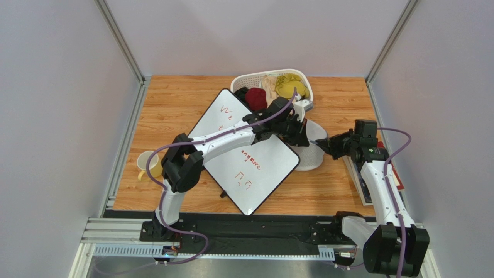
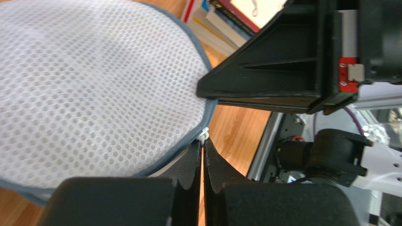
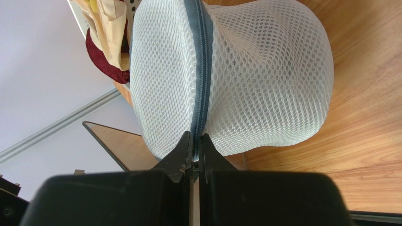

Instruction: Place the bra in the laundry bag and zip it closed

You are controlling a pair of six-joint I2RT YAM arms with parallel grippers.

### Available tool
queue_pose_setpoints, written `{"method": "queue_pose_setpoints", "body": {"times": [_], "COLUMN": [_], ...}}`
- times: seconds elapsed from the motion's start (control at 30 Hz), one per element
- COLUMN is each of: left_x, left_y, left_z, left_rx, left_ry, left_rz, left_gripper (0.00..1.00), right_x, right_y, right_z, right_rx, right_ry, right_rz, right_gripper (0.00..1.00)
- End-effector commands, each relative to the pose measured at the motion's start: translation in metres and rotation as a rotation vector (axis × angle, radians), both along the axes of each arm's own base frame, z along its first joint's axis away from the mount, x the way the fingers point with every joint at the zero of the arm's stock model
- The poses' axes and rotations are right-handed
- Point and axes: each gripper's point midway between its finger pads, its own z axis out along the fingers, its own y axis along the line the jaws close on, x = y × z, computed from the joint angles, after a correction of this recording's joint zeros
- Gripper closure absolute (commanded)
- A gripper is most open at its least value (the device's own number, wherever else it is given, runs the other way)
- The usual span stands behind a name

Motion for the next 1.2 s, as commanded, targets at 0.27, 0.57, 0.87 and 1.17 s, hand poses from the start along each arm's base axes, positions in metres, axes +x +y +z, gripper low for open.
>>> {"method": "queue_pose_setpoints", "body": {"times": [0.27,0.57,0.87,1.17], "left_x": [0.042,0.026,0.015,0.022], "left_y": [0.048,0.007,-0.033,-0.046], "left_z": [0.043,0.071,0.088,0.069], "left_rx": [0.053,-0.117,-0.198,-0.23], "left_ry": [-0.105,-0.061,-0.009,0.07], "left_rz": [0.14,-0.015,-0.091,-0.048], "left_gripper": [1.0,1.0,1.0,1.0], "right_x": [0.014,0.034,0.062,0.014], "right_y": [-0.027,-0.037,-0.061,-0.065], "right_z": [0.015,0.038,0.024,0.015], "right_rx": [-0.062,-0.183,-0.278,-0.356], "right_ry": [-0.209,-0.284,-0.139,-0.042], "right_rz": [0.216,0.304,0.363,0.272], "right_gripper": [1.0,1.0,0.68,0.35]}}
